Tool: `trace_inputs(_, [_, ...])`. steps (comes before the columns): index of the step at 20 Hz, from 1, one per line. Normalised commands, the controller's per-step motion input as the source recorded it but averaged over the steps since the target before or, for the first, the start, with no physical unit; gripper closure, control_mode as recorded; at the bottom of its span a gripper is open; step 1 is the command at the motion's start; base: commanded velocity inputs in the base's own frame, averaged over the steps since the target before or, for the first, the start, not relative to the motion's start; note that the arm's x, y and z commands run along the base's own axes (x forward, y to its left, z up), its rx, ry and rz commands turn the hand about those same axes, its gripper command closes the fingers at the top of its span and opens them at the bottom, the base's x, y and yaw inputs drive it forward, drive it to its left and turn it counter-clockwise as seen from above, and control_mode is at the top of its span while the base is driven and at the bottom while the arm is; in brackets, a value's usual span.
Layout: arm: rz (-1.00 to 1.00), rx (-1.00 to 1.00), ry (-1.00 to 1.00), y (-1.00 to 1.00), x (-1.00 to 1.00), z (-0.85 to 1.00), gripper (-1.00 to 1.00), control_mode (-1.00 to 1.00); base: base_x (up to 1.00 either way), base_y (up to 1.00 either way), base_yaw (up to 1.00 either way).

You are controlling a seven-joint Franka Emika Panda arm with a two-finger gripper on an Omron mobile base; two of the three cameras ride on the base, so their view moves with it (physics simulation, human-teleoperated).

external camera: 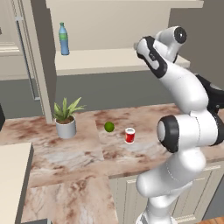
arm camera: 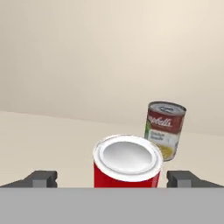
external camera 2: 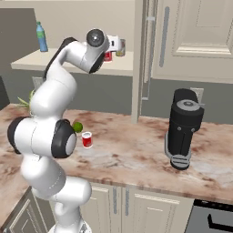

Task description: Pick the cans from the counter and place them in their designated side in the cabinet.

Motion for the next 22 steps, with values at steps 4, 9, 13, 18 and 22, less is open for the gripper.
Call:
trace_inputs(4, [0.02,-0.01,0.00,0.13,-0.48,0.00,-1.00,-1.00,0.00,0.00,0.00])
trace_inputs(9, [0.02,-0.03,0.02,0.21,-0.51,0.00,-1.00,-1.00,0.00,0.00,0.00])
trace_inputs(13, [0.02,-0.03,0.02,0.20,-0.53,0.00,-1.00,-1.00,0.00,0.00,0.00])
trace_inputs(18, [0.01,-0.01,0.00,0.13,-0.59,0.00,-1.00,-1.00,0.00,0.00,0.00])
trace_inputs(22, [-0.02,0.04,-0.01,0.05,-0.66,0.00,-1.00,-1.00,0.00,0.00,0.00])
